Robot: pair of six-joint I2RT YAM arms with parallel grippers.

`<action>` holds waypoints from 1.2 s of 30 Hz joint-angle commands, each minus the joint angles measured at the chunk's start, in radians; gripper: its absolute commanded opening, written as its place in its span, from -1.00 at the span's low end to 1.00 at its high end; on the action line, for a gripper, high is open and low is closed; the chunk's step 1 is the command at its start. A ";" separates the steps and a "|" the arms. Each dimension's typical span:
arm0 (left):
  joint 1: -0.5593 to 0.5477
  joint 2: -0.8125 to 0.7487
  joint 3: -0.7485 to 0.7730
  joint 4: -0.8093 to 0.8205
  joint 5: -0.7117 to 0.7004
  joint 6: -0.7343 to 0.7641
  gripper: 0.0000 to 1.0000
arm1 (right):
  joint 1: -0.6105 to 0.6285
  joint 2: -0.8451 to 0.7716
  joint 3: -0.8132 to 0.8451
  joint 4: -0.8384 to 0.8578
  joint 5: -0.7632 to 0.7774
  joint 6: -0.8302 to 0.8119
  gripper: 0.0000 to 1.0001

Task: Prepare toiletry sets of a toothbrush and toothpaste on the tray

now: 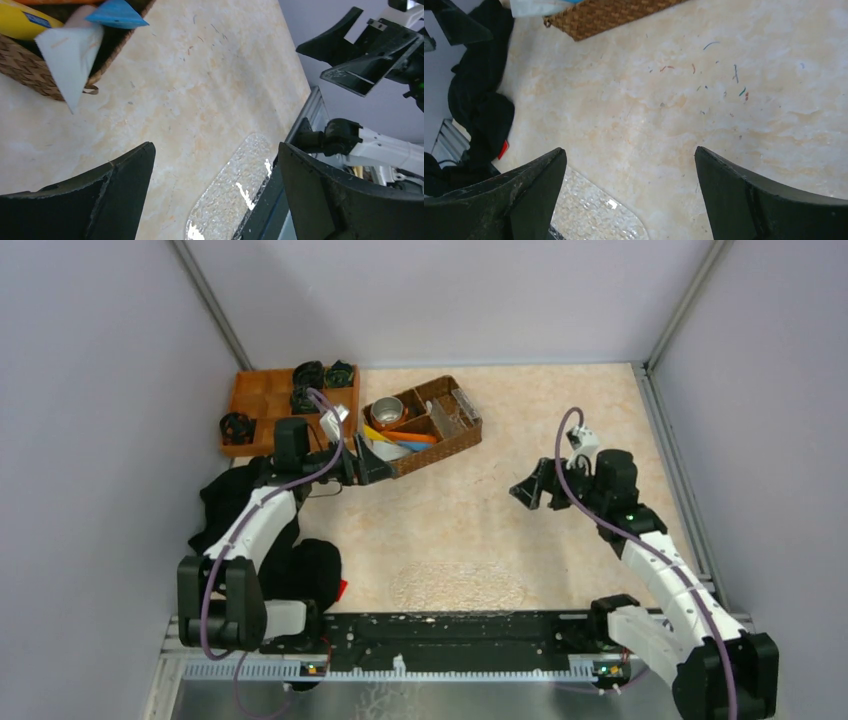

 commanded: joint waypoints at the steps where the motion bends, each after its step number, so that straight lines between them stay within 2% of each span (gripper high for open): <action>1: 0.002 0.031 0.036 0.007 0.140 0.009 0.97 | 0.094 0.060 0.017 -0.069 0.096 -0.033 0.98; 5: -0.015 0.004 0.026 -0.046 0.008 0.014 0.97 | 0.221 0.121 -0.005 -0.067 0.190 0.012 0.98; 8: -0.063 0.022 0.058 -0.157 -0.108 0.049 0.97 | 0.341 0.189 0.025 -0.114 0.316 0.052 0.98; 11: -0.171 0.014 0.086 -0.252 -0.289 0.061 0.97 | 0.525 0.280 0.110 -0.218 0.503 0.084 0.98; 13: -0.247 -0.031 0.072 -0.259 -0.439 0.027 0.97 | 0.623 0.342 0.154 -0.265 0.646 0.108 0.98; 15: -0.291 -0.062 0.051 -0.242 -0.573 -0.016 0.98 | 0.670 0.405 0.189 -0.272 0.693 0.118 0.98; 19: -0.297 -0.046 0.052 -0.195 -0.762 -0.056 0.95 | 0.676 0.452 0.228 -0.240 0.708 0.130 0.92; 21: -0.297 -0.034 0.053 -0.147 -0.826 -0.049 0.76 | 0.676 0.444 0.243 -0.238 0.726 0.131 0.67; 23: -0.297 -0.012 0.057 -0.085 -0.853 -0.053 0.35 | 0.675 0.440 0.278 -0.265 0.771 0.122 0.21; 24: -0.297 0.007 0.065 -0.056 -0.886 -0.056 0.20 | 0.675 0.441 0.298 -0.284 0.791 0.112 0.08; 26: -0.297 0.064 0.109 -0.055 -0.919 -0.059 -0.02 | 0.675 0.442 0.340 -0.315 0.820 0.095 0.06; 31: -0.296 0.236 0.246 -0.157 -1.033 -0.079 -0.06 | 0.673 0.407 0.343 -0.340 0.829 0.094 0.06; 36: -0.294 0.319 0.286 -0.186 -1.063 -0.091 -0.45 | 0.661 0.345 0.262 -0.332 0.816 0.117 0.06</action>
